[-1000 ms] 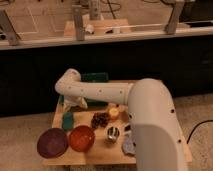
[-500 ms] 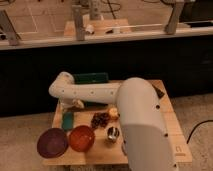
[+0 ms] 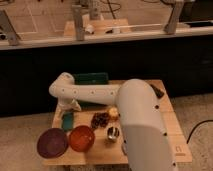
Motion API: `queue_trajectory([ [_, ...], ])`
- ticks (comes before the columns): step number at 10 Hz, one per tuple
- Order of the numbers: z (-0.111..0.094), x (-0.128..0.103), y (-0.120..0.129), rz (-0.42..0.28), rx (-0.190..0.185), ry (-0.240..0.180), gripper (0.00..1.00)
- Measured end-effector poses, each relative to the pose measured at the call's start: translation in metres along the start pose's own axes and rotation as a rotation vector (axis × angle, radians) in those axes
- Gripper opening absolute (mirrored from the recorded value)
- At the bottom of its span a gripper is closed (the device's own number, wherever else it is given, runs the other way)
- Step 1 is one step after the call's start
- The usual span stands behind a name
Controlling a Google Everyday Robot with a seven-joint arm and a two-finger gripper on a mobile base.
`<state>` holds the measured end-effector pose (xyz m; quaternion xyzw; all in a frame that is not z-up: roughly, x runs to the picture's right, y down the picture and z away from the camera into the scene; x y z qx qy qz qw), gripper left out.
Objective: Wipe red bowl with sponge
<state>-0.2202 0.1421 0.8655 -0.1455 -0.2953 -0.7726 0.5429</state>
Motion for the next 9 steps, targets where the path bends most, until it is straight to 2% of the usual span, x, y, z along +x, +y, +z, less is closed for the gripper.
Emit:
queue_trajectory([
  [3,0.011,-0.007,-0.006,-0.012,0.002,-0.019,0.80],
  [6,0.021,-0.011,-0.012,-0.021,-0.019,-0.029,0.80],
  [7,0.025,-0.012,-0.012,-0.019,-0.035,-0.034,0.78],
  [9,0.030,-0.014,-0.011,-0.008,-0.055,-0.040,0.61],
])
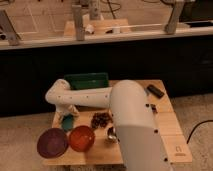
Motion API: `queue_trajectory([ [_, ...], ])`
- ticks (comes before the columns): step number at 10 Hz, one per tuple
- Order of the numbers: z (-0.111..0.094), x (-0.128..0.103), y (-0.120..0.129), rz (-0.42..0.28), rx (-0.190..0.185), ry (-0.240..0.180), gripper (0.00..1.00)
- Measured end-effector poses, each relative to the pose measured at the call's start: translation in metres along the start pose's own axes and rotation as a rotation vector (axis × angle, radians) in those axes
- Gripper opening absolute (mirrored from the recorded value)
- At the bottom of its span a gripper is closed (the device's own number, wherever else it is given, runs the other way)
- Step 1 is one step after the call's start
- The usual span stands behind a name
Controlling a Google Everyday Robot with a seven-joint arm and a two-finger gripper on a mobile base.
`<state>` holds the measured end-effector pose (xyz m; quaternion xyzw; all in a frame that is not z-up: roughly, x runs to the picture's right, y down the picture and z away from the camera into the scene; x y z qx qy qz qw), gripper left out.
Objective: Wipe red bowl with sponge
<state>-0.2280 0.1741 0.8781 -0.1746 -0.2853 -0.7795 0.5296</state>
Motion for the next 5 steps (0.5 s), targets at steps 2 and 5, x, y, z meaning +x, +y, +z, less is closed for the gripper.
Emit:
queue_trajectory([
  [2,0.0024,-0.0020,0.0019,0.014,-0.016,-0.009,0.43],
  [5,-0.0018,-0.0016,0.0069,0.037,-0.028,-0.009,0.40],
])
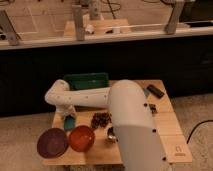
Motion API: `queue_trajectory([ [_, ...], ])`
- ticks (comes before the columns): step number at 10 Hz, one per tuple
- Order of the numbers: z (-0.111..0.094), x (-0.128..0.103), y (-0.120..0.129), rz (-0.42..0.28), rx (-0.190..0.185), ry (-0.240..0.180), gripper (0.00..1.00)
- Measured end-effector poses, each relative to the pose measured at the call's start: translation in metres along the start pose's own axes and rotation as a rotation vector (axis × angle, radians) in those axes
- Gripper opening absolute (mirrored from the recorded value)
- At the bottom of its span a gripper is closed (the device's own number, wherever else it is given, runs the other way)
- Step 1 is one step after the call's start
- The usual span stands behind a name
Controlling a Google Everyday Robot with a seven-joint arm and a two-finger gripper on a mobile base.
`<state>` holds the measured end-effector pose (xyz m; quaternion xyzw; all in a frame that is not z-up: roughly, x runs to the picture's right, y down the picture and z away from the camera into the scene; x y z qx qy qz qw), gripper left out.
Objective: Wipe red bowl with sponge
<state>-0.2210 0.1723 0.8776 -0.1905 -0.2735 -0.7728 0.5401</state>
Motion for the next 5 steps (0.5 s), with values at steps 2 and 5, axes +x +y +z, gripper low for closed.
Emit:
queue_trajectory([
  [2,-0.020,0.004,0.016,0.027,0.000,0.025,0.40],
  [5,-0.069,0.008,0.038,0.059,0.050,0.095,0.40],
])
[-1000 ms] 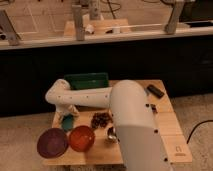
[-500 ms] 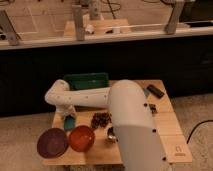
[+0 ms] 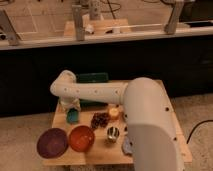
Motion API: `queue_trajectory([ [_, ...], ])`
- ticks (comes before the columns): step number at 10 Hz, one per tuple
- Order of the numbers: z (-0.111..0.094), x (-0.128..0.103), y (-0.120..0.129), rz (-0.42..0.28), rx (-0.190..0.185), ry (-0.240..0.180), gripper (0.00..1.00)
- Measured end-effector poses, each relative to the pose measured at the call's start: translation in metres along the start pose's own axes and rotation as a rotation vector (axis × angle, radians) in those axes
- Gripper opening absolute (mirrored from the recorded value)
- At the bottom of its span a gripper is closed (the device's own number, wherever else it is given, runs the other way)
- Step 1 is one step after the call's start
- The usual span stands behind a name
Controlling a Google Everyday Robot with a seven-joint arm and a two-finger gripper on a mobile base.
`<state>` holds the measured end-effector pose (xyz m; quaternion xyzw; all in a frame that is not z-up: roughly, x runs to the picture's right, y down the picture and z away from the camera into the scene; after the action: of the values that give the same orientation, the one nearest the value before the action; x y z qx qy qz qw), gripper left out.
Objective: Wipe red bowl with sponge
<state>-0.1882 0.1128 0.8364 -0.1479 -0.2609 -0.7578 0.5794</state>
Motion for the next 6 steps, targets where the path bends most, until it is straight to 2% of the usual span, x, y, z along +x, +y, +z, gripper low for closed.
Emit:
queue_trajectory([
  [2,-0.034,0.003,0.016,0.012,0.051,0.051,0.40],
  [4,-0.055,-0.002,0.040,0.034,0.087,0.088,0.40],
  [6,-0.064,-0.018,0.049,0.025,0.090,0.085,0.40],
])
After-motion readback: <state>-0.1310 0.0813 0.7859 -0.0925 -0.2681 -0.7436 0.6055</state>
